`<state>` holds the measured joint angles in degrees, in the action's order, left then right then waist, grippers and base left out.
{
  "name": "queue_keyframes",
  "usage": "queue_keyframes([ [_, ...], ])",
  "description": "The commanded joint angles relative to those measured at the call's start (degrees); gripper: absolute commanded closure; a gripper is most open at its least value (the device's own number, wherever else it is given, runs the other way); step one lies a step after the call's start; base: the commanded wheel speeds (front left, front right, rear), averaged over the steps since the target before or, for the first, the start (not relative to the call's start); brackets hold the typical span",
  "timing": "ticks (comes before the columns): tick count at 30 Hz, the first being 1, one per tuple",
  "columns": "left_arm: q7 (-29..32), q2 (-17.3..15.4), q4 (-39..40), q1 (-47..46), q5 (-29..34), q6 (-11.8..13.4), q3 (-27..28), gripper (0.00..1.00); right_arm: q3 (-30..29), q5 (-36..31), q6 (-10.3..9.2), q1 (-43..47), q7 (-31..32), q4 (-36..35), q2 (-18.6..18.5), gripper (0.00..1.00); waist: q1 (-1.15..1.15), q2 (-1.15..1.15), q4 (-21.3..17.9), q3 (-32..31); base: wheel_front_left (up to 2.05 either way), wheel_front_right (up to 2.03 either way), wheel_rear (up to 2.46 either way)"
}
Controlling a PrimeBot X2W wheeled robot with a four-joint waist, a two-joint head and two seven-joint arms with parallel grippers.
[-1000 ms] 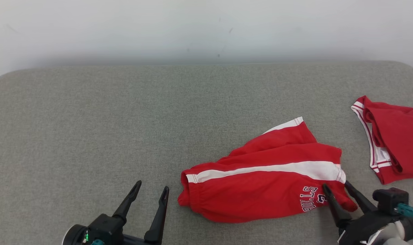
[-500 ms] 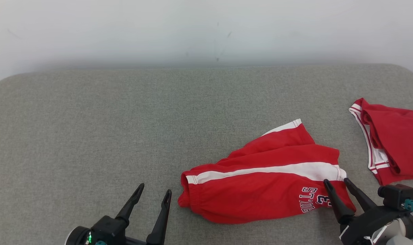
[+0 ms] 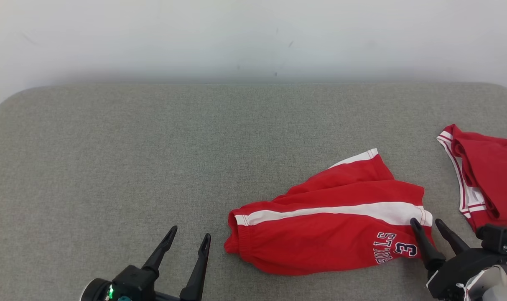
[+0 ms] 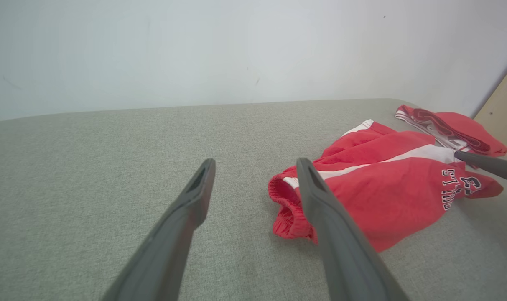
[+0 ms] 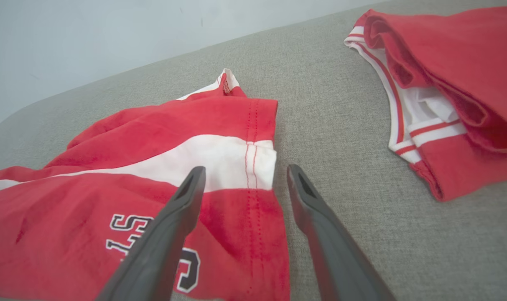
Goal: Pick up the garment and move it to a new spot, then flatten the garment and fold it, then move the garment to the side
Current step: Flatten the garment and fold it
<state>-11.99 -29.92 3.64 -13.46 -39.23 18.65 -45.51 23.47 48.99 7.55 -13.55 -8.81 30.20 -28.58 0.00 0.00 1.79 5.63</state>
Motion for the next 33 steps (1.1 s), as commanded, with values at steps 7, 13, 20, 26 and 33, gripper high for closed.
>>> queue_keyframes([
  [7, 0.4, -0.4, 0.5, -0.9, 0.6, 0.2, -0.2, 0.00, 1.1, 1.6, -0.16, -2.9, 0.4, 2.5, 0.6, 0.10, 0.00, 0.00, 0.1, 0.7, 0.00, 0.00, 0.00],
  [13, 0.3, -0.5, 0.3, -1.1, 0.4, 0.4, -0.1, 0.00, 3.2, 3.4, -0.16, -4.6, 0.0, 3.9, 0.4, 1.00, 0.00, 0.00, 0.4, 1.1, 0.00, 0.00, 0.00],
  [20, -0.1, 0.3, -0.3, -0.7, -0.1, 0.4, -0.1, 0.00, 4.8, 2.7, -0.16, -5.0, -2.9, 3.6, -2.2, 1.00, 0.00, 0.00, 0.2, 0.3, 0.00, 0.00, 0.00],
  [26, 0.1, 3.8, -1.2, -1.0, -5.2, -2.2, 1.0, 0.00, 3.6, 2.4, -0.16, -2.6, -4.0, 0.5, -5.2, 1.00, 0.00, 0.00, -0.4, -0.1, 0.00, 0.00, 0.00],
  [33, 8.3, 9.3, -7.2, -6.8, -12.4, -6.8, -0.3, 0.00, 2.1, 1.0, -0.16, -1.7, -2.5, -1.3, -6.0, 1.00, 0.00, 0.00, -1.1, 0.7, 0.00, 0.00, 0.00],
])
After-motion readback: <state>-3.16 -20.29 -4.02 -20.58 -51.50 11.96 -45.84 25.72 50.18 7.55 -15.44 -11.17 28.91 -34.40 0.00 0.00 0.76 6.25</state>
